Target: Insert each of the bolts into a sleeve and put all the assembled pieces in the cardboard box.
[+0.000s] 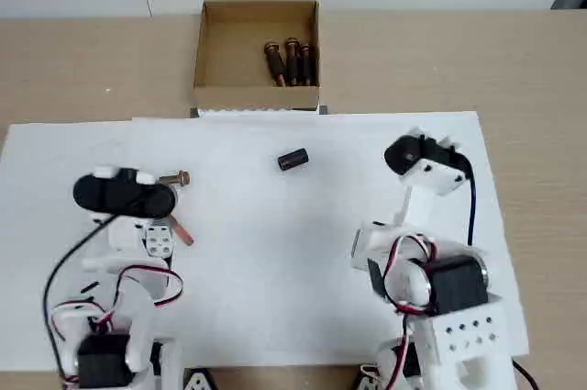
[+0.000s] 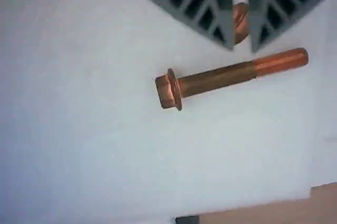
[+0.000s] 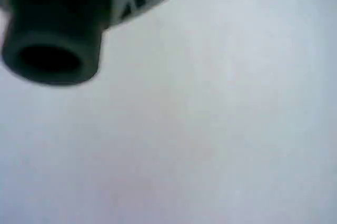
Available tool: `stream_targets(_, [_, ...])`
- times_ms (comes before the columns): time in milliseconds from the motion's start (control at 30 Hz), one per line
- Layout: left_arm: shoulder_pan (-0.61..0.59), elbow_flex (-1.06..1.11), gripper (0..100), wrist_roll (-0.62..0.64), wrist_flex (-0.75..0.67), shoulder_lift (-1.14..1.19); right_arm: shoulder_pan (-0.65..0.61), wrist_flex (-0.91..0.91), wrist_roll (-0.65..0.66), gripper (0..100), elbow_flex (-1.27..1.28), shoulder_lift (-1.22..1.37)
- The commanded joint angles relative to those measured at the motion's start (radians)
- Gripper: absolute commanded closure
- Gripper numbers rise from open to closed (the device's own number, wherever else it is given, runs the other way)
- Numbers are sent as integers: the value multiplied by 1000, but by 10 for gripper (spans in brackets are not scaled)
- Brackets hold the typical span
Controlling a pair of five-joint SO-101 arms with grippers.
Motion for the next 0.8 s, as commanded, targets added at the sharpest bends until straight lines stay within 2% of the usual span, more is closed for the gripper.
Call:
stream_targets(0, [-2,-188,993,-3,8,173,10,-19,6,995,21,-68])
stream_targets(400, [-3,-615,993,-9,8,779,12,-21,6,995,89,-226])
stream_targets(667, [-3,-783,991,-150,9,1109,13,-27,6,995,92,-232])
stream_targets(767, [-3,-826,990,-258,34,1194,13,-35,6,995,123,-232])
